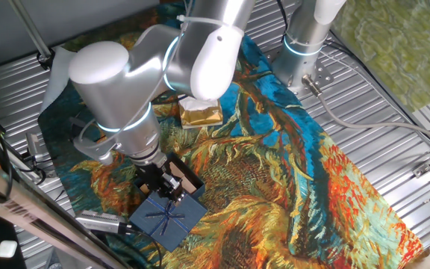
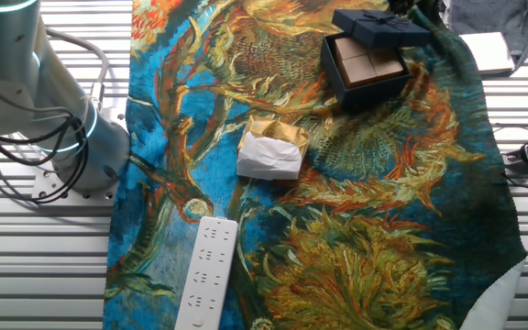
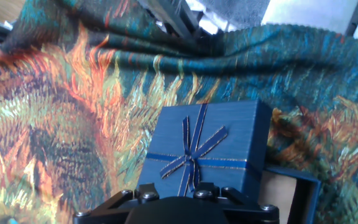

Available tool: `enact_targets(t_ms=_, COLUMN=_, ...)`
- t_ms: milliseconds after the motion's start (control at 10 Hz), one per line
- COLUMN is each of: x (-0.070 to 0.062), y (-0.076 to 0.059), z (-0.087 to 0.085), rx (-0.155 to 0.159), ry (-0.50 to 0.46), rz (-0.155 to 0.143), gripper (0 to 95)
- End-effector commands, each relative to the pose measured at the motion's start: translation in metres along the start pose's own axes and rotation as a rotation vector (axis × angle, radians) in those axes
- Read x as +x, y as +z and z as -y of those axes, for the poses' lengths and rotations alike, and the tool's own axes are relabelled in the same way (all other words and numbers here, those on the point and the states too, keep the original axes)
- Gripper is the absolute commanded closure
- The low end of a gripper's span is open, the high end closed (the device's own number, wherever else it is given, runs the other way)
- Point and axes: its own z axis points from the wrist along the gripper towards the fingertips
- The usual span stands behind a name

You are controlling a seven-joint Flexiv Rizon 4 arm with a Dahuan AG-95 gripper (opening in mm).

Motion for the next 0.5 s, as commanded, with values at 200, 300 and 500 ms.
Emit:
enact_targets(t_ms=200, x=-0.0016, y=0.0044, z=0.0036, rx=-0.002, ry=-0.001, rz=0.005, gripper=57.0)
enact_targets(t_ms=300, x=-0.0030, y=0.0070, z=0.0054, rx=-0.001, ry=-0.001, rz=0.007, gripper=57.0)
enact_targets(t_ms=500, x=-0.0041, y=0.0104, z=0.0077, rx=0.000, ry=0.001, rz=0.012, gripper=57.0)
